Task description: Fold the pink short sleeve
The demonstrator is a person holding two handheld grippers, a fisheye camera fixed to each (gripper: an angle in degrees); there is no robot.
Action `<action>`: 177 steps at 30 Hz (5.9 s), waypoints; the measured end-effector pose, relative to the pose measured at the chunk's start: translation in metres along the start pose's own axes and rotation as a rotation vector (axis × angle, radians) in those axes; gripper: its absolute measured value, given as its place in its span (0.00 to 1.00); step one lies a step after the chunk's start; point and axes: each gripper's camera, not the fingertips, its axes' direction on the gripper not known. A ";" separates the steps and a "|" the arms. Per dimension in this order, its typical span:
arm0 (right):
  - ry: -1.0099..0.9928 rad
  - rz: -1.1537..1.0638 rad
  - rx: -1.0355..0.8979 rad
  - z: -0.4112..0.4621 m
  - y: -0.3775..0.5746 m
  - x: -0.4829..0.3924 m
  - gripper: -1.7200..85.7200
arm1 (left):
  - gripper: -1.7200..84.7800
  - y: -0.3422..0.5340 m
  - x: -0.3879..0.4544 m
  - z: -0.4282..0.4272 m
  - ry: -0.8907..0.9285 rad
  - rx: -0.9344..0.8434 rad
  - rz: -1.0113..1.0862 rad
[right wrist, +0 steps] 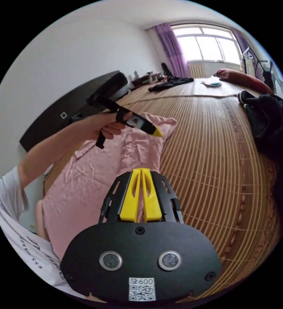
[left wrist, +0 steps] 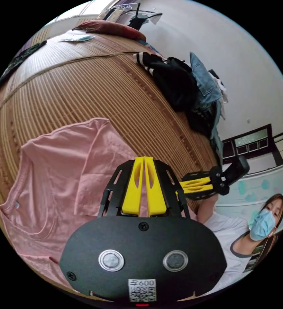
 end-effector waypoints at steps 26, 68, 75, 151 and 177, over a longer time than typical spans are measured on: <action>-0.104 0.062 -0.016 0.028 -0.023 0.039 0.01 | 0.02 0.019 -0.031 -0.060 -0.184 0.374 -0.200; -0.077 0.049 -0.015 0.176 -0.044 -0.043 0.01 | 0.02 0.147 0.382 0.032 -0.417 0.089 0.178; -0.107 0.066 -0.007 0.199 -0.053 -0.072 0.01 | 0.03 0.190 0.458 -0.011 -0.549 0.191 0.171; 0.329 0.179 0.143 -0.117 0.296 -0.931 0.01 | 0.02 1.072 1.481 -0.067 -0.509 0.872 -0.673; 0.359 0.396 0.426 -0.305 0.678 -0.940 0.02 | 0.06 1.153 1.568 -0.319 -0.216 0.755 -0.756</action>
